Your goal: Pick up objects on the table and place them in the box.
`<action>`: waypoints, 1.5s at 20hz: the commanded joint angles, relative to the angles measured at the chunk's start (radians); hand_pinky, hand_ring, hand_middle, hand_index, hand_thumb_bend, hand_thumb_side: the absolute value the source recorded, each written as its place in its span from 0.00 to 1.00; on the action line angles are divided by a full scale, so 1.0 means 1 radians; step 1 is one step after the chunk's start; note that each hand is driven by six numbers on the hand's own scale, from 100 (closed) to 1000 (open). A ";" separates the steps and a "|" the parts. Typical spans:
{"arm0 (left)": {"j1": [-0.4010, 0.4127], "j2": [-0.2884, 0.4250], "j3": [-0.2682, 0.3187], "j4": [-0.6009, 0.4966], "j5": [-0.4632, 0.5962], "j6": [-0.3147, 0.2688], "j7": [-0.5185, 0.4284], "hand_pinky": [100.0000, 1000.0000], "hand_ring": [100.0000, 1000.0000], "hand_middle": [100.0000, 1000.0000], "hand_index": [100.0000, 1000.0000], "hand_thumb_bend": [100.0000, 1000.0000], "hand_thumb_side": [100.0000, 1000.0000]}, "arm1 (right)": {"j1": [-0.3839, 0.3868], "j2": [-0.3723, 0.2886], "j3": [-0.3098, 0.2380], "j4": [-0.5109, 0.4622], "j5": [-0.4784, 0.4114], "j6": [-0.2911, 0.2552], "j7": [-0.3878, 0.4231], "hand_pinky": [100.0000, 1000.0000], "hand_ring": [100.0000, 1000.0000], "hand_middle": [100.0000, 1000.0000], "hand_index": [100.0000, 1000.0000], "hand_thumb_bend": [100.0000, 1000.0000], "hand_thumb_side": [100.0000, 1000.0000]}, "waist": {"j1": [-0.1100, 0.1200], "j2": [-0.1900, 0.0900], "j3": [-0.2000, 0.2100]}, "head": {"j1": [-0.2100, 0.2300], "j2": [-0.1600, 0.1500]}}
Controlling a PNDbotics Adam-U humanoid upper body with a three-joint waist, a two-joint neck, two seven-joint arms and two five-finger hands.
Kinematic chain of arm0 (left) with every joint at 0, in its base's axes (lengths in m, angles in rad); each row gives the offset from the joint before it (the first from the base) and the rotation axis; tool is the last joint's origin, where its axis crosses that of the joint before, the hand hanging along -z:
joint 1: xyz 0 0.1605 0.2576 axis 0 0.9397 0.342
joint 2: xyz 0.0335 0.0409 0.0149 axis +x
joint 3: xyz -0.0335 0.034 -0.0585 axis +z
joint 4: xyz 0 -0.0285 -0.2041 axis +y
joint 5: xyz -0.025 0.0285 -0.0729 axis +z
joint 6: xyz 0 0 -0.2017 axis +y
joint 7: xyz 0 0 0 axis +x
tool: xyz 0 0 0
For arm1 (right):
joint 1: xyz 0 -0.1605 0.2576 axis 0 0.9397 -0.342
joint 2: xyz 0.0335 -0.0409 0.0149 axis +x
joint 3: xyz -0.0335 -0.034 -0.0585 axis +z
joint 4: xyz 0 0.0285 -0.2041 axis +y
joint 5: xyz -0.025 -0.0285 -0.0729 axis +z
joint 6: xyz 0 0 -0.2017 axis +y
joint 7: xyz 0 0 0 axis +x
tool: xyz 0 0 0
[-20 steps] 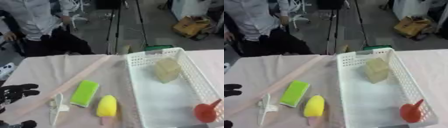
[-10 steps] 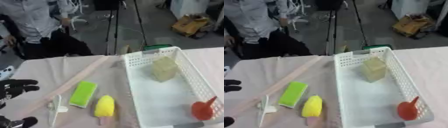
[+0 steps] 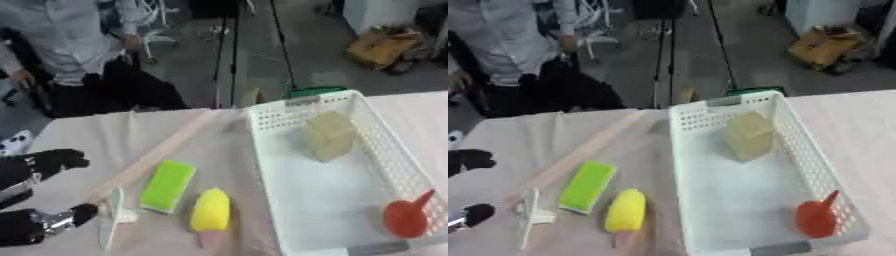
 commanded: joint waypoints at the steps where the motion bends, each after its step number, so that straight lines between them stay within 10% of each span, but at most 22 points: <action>1: -0.030 0.005 -0.008 0.000 0.005 0.033 -0.010 1.00 1.00 0.97 1.00 0.50 1.00 | -0.008 -0.014 0.001 -0.017 -0.012 -0.010 -0.004 0.79 0.82 0.68 0.75 0.00 1.00 | -0.004 -0.024 0.000 | 0.023 0.019; 20: -0.137 -0.113 -0.104 0.159 -0.033 0.050 -0.144 1.00 1.00 0.99 1.00 0.72 1.00 | -0.007 -0.006 0.007 -0.017 -0.020 -0.014 0.009 0.80 0.82 0.67 0.73 0.00 1.00 | -0.016 -0.026 -0.006 | 0.022 0.009; 30: -0.135 -0.155 -0.111 0.259 -0.055 0.039 -0.143 0.96 1.00 0.97 1.00 0.65 1.00 | -0.006 0.000 0.007 -0.017 -0.020 -0.014 0.015 0.80 0.82 0.67 0.71 0.00 1.00 | -0.022 -0.024 -0.004 | 0.024 0.005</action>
